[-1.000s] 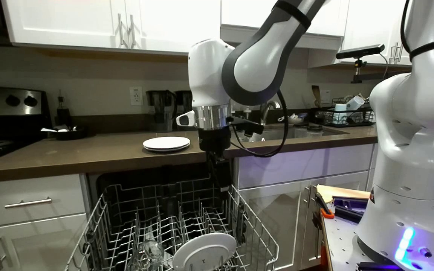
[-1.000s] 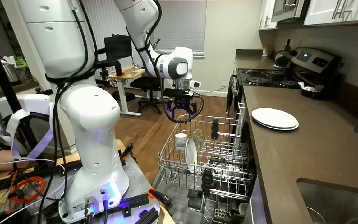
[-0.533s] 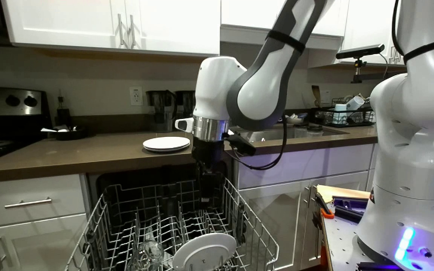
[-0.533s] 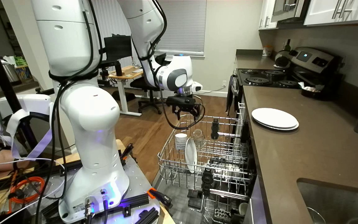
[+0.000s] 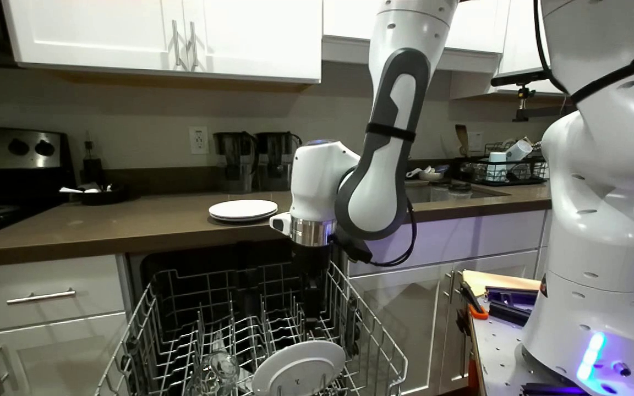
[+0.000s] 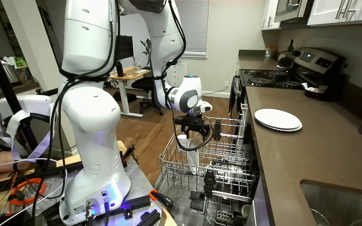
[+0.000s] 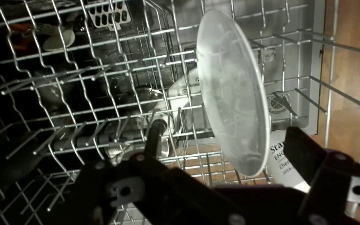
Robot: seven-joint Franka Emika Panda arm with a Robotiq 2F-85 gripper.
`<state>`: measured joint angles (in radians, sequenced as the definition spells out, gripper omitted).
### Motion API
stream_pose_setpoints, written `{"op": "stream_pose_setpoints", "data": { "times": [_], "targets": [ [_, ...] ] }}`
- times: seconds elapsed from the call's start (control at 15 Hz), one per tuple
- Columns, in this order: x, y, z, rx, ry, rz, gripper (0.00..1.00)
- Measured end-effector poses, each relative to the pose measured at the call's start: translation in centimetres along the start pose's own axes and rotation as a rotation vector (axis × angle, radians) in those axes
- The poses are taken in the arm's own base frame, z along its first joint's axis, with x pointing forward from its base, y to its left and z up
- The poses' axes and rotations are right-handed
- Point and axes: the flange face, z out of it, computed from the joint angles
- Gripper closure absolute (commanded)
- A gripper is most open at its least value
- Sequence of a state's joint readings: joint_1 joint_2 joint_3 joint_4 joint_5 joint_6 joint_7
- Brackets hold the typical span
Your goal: Move the white plate in the dishwasher to the left side
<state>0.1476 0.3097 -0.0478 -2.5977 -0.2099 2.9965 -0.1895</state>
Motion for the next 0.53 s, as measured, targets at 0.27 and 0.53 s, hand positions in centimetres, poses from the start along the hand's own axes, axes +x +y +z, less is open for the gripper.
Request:
{"op": "stream_pose_setpoints", "data": {
  "times": [0.27, 0.53],
  "targets": [
    [0.2, 0.7, 3.0, 0.006, -0.044, 0.026, 0.00],
    [0.8, -0.1, 4.3, 0.020, -0.068, 0.028, 0.00]
  ]
}}
